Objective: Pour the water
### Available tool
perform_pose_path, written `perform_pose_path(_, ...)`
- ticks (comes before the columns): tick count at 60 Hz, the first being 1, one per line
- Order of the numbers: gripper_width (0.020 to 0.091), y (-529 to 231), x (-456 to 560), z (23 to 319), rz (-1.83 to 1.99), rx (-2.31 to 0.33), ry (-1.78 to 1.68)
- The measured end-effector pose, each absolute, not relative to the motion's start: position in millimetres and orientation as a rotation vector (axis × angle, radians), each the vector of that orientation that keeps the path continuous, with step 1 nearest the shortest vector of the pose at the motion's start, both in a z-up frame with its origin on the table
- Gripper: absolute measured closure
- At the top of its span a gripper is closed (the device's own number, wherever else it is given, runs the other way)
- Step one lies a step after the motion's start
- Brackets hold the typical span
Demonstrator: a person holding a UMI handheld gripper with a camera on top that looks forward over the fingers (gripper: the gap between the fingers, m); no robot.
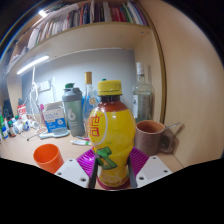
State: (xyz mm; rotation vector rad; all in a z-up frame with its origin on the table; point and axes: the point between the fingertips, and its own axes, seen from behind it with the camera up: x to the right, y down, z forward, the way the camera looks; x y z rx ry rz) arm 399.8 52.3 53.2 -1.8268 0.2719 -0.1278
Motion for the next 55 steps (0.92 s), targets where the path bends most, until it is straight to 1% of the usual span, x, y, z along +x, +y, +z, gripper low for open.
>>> perform_pose_path(3,0.0597,51.4,399.3,50.7,-0.132,-1.847,0.268)
perform_pose_path(5,0.0559,49.5,399.4,46.9,-0.138,-1.878,0.267)
perform_pose_path(6,0.0526,47.3,399.1,43.0,-0.141,-1.904,0.273)
perform_pose_path(7,0.0466,44.2,399.9,38.4,-0.146,-1.931,0.283)
perform_pose_path(10,0.0321,34.1,398.4,31.0,-0.138,-1.994,0.310)
perform_pose_path(12,0.0258,28.2,393.4,34.6,-0.114,-2.003,0.321)
perform_pose_path(20,0.0269,-12.0,373.7,53.9,-0.066,-2.009,0.354)
perform_pose_path(31,0.0272,-103.5,333.1,87.2,-0.086,-2.057,0.387)
perform_pose_path(44,0.0267,-217.1,263.4,147.5,-0.114,-2.061,0.413)
perform_pose_path(55,0.0267,-291.8,217.3,201.8,-0.175,-2.024,0.400)
